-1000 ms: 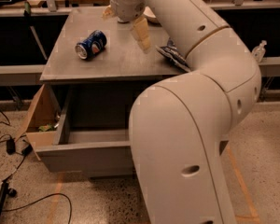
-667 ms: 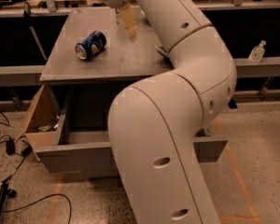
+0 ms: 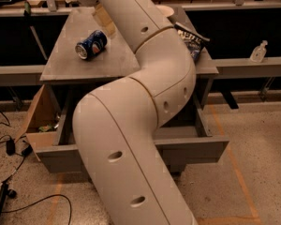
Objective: Place pepsi can into top drawer
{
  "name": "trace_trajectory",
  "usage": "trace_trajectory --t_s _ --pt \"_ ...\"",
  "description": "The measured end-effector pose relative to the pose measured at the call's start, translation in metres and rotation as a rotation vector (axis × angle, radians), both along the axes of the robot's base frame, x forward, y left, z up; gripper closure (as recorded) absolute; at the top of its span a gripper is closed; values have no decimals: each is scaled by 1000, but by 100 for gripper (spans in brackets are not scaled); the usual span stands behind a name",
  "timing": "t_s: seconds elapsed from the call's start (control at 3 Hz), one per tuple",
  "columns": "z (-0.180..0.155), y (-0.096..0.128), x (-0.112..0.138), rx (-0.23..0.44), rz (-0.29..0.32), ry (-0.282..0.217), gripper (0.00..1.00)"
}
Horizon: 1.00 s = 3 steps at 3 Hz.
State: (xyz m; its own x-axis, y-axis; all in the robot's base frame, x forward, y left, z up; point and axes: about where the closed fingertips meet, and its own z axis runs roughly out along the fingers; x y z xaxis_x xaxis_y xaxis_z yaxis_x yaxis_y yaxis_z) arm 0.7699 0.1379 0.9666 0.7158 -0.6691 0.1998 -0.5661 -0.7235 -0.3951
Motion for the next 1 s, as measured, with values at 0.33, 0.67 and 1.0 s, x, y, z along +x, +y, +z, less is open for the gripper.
trace_trajectory --t_s 0.33,0.67,1.0 --pt "-33 18 10 -49 17 25 0" --pt "-61 28 19 -109 40 39 0" --pt "-76 21 28 -145 30 40 15"
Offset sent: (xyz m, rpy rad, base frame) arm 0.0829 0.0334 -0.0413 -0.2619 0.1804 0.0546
